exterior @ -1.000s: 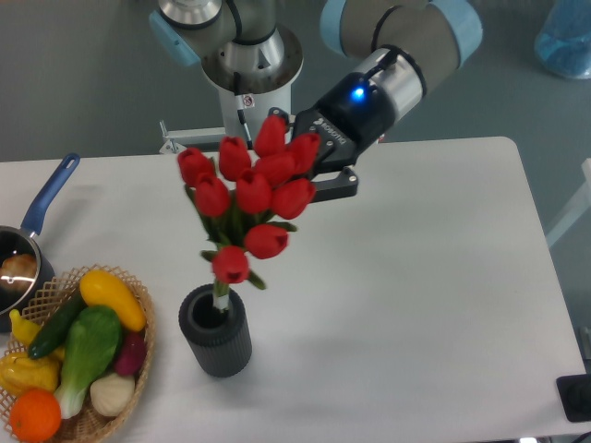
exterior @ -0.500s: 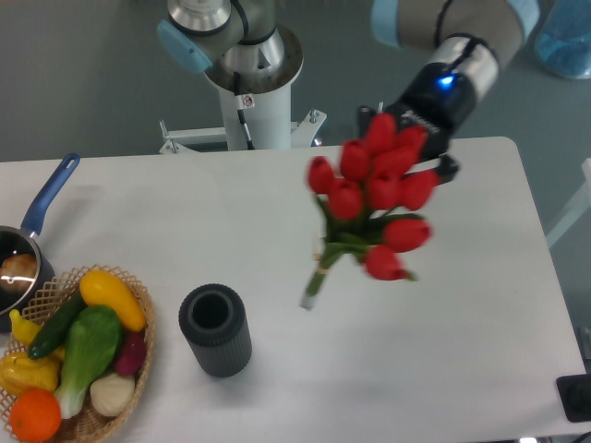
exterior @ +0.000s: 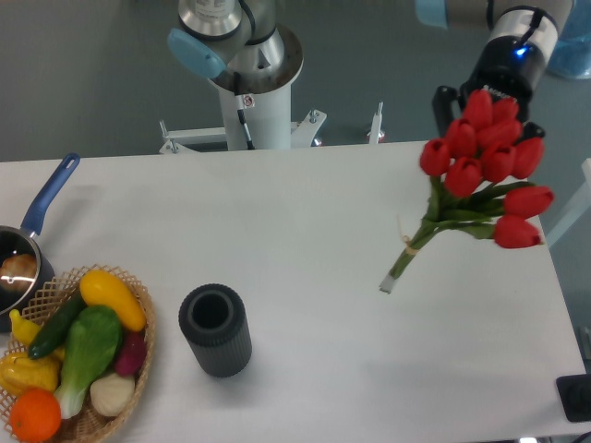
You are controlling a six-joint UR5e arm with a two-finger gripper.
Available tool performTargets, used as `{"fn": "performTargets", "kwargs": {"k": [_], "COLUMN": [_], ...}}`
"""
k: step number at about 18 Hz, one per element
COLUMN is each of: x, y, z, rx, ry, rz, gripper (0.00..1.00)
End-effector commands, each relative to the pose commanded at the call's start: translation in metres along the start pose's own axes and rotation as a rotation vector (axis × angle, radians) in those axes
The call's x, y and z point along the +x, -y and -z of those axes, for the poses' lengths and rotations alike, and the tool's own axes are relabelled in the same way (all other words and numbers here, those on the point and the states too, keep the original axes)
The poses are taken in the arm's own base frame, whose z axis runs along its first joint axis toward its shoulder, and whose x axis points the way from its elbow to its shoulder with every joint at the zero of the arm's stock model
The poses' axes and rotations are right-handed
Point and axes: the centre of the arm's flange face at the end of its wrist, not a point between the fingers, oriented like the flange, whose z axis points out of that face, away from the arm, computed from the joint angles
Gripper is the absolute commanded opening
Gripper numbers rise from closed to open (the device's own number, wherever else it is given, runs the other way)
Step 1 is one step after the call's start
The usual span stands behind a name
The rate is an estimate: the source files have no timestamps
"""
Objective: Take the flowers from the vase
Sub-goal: 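Carry the tulip bunch up and away from the vase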
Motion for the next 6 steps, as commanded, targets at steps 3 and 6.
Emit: {"fn": "performTargets", "kwargs": {"k": [3, 6], "x": [0.001, 0.004], "y": [-0.008, -0.009], "z": [0.010, 0.016], "rx": [0.001, 0.001], "ry": [0.018, 0.028], "rz": [0.007, 0.008], "gripper": [0.21, 0.21]}}
